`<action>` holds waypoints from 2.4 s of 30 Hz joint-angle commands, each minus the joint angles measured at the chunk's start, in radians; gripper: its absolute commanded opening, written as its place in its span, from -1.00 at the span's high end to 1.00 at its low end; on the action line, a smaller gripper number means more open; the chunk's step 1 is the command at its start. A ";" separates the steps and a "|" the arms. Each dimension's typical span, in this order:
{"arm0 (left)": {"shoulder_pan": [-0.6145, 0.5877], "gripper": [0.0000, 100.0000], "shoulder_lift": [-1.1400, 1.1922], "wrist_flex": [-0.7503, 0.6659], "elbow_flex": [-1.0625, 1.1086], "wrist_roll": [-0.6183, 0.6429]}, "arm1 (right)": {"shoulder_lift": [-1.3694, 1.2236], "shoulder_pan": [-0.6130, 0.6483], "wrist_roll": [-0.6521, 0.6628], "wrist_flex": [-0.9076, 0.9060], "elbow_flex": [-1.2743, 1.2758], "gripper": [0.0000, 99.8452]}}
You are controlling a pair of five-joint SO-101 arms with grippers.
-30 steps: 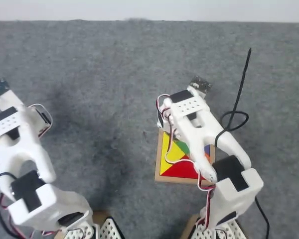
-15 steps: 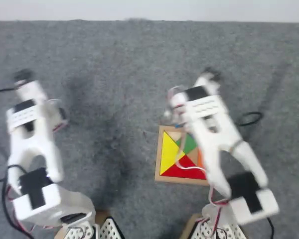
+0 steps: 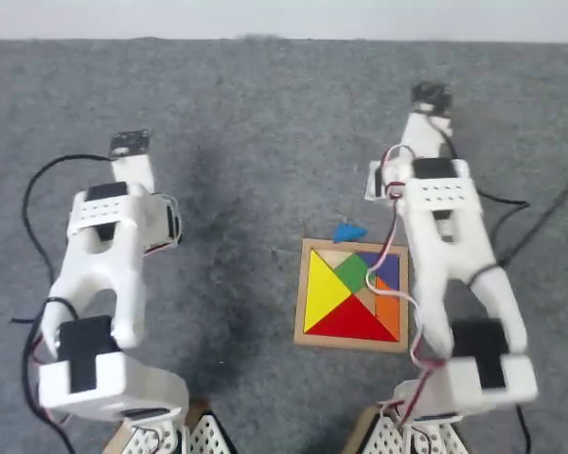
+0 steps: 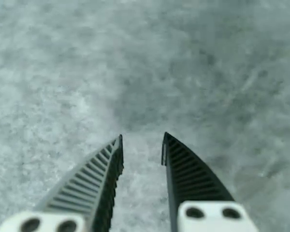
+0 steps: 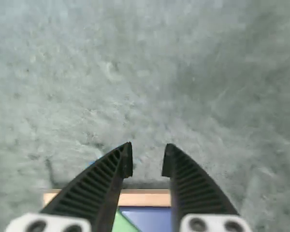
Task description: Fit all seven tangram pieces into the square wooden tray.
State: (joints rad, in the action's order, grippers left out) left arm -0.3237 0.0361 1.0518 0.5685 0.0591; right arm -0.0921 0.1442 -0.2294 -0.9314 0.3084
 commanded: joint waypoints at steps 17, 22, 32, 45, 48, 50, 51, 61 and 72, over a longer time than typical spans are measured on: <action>-0.026 0.74 -0.051 -0.023 -0.005 -0.043 | -0.194 0.094 0.101 -0.015 -0.103 0.98; -0.026 0.74 -0.046 -0.023 -0.005 -0.046 | -0.193 0.127 0.138 -0.018 -0.078 0.98; -0.026 0.74 -0.044 -0.023 -0.005 -0.046 | -0.030 0.160 0.143 0.058 0.104 0.98; -0.026 0.74 -0.044 -0.048 0.002 -0.046 | 0.206 0.271 0.144 0.111 0.356 0.98; -0.026 0.74 -0.044 -0.048 0.002 -0.046 | 0.216 0.263 0.144 0.105 0.359 0.98; -0.026 0.74 -0.044 -0.046 0.002 -0.046 | 0.226 0.248 0.144 0.105 0.359 0.98; -0.026 0.74 -0.044 -0.046 0.002 -0.046 | 0.234 0.240 0.144 0.104 0.361 0.98; -0.025 0.74 -0.044 -0.051 0.002 -0.046 | 0.463 0.232 0.107 0.074 0.377 0.98; -0.025 0.74 -0.044 -0.046 0.004 -0.041 | 0.349 0.352 0.180 0.163 0.483 0.98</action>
State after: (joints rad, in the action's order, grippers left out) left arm -0.3422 0.0361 1.0165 0.5746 0.0253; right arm 0.2823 0.5232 -0.0698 -0.7948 0.8040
